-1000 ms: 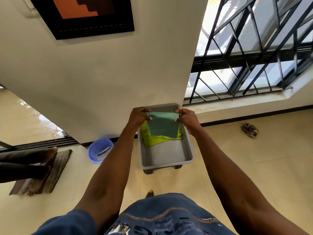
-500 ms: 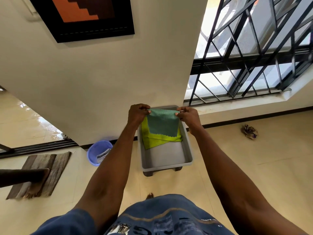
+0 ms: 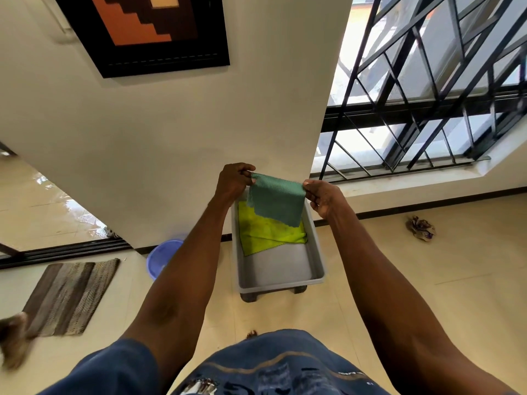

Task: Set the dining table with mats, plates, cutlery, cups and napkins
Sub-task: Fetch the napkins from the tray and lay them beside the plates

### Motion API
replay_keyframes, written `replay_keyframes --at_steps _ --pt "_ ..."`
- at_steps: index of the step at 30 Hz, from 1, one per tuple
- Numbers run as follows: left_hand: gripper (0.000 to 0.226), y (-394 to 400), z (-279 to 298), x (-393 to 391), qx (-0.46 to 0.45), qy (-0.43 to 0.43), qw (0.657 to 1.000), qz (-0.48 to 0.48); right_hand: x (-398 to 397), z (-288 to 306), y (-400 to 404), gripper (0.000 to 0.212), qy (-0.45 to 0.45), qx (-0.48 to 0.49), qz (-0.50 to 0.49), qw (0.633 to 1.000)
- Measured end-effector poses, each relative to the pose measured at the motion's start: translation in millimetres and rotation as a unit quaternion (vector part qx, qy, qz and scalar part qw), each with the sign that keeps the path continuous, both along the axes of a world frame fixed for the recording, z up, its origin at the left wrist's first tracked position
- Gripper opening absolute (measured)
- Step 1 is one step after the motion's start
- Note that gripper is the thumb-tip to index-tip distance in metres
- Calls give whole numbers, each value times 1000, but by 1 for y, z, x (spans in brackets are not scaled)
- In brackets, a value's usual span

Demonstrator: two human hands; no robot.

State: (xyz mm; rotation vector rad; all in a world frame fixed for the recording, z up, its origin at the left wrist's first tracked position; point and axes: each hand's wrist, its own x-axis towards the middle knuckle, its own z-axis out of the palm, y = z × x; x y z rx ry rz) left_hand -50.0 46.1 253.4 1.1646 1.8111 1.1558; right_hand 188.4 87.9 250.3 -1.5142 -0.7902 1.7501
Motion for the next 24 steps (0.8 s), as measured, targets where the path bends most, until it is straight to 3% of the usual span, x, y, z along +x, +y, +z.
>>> replay_keyframes --at_steps 6,14,24 --pt "33 4 1 -2 1 -21 1000 15 5 2 3 6 -15 2 -13 1000" --pt "28 2 3 4 -4 15 1000 12 0 1 4 8 81 12 -39 996" --pt "24 -1 5 8 9 20 1000 6 -2 0 7 13 54 -22 -24 998"
